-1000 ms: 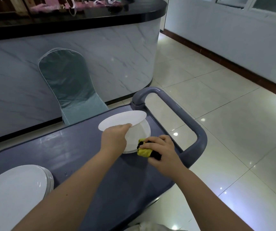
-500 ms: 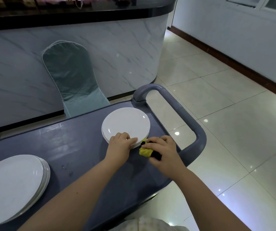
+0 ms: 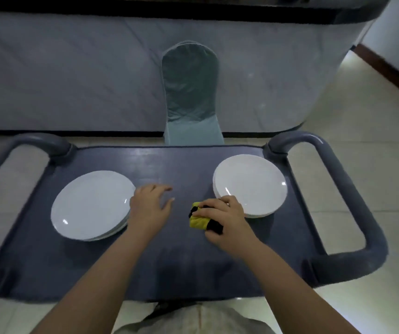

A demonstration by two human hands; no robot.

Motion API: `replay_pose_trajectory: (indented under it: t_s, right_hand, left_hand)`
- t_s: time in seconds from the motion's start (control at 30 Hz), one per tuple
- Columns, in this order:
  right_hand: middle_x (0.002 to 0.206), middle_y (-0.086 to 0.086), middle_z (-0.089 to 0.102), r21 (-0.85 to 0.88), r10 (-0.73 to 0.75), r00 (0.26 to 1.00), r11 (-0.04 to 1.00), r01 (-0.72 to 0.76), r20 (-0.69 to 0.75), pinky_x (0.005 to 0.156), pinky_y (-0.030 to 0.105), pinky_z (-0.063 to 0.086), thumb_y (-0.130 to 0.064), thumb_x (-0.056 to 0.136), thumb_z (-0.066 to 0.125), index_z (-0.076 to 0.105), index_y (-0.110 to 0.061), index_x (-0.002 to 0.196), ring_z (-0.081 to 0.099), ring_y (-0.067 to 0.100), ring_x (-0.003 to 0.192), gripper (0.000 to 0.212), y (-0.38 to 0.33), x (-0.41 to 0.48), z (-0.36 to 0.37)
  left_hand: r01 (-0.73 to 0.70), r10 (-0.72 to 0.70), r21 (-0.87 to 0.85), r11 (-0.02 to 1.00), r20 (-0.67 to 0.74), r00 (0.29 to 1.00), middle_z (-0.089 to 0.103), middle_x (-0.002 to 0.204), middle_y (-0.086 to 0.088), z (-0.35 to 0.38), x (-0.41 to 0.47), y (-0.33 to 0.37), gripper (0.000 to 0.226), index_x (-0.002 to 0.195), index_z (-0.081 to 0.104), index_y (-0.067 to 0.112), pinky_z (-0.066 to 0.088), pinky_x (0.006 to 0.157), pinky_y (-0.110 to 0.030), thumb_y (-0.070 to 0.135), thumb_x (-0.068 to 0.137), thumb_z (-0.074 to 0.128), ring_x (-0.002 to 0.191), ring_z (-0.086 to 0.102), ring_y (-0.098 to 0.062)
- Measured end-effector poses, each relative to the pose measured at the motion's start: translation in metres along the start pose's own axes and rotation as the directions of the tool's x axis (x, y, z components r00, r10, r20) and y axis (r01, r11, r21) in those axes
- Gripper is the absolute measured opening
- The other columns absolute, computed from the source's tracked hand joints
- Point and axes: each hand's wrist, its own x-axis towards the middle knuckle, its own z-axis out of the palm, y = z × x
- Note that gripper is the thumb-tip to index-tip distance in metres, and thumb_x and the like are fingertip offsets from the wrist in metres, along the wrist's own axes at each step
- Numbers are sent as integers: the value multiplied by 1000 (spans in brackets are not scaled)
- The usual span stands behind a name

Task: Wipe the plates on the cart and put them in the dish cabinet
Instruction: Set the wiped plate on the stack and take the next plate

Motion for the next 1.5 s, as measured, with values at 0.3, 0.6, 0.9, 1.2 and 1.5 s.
replay_pose_trajectory:
  t_s: [0.3,0.6,0.9,1.2,1.5]
  right_hand:
    - [127,-11,60,-68,-255,906,953,294,338,79,43,47,-19,73,73,65,-32,115,40,23,100,45,-40,53,108]
    - [139,-8,50,-111,-152,825,961,251,545,103,51,33,-58,84,43,59,-36,127,36,31,128,51,-39,46,140]
    - [135,-17,47,-123,82,805,992,-11,587,103,32,26,-49,92,59,56,-35,128,32,18,125,39,-34,76,136]
    - [118,-16,56,-91,52,825,996,0,563,99,32,32,-37,89,67,69,-31,105,40,12,111,18,-31,86,136]
    - [85,-6,60,-119,-127,936,977,174,329,77,31,31,-23,91,65,65,-18,83,51,18,83,9,-44,88,129]
  left_hand:
    - [446,-453,-82,891,-145,880,67,105,2,-52,-99,-75,25,108,70,22,48,85,-40,24,83,70,101,55,-26]
    - [734,-948,-668,123,139,285,65,93,-13,-73,-93,-120,33,105,52,12,56,68,-38,41,92,60,75,65,-25]
    - [724,-924,-687,61,235,302,64,78,-11,-69,-79,-146,25,78,52,10,46,53,-28,27,94,61,59,59,-20]
    - [457,-884,-864,-212,369,287,63,109,-9,-79,-96,-161,18,108,56,10,58,72,-44,25,96,58,100,62,-29]
    - [444,-780,-835,-325,503,374,60,123,-12,-90,-99,-163,32,126,51,9,58,64,-43,11,95,59,101,62,-29]
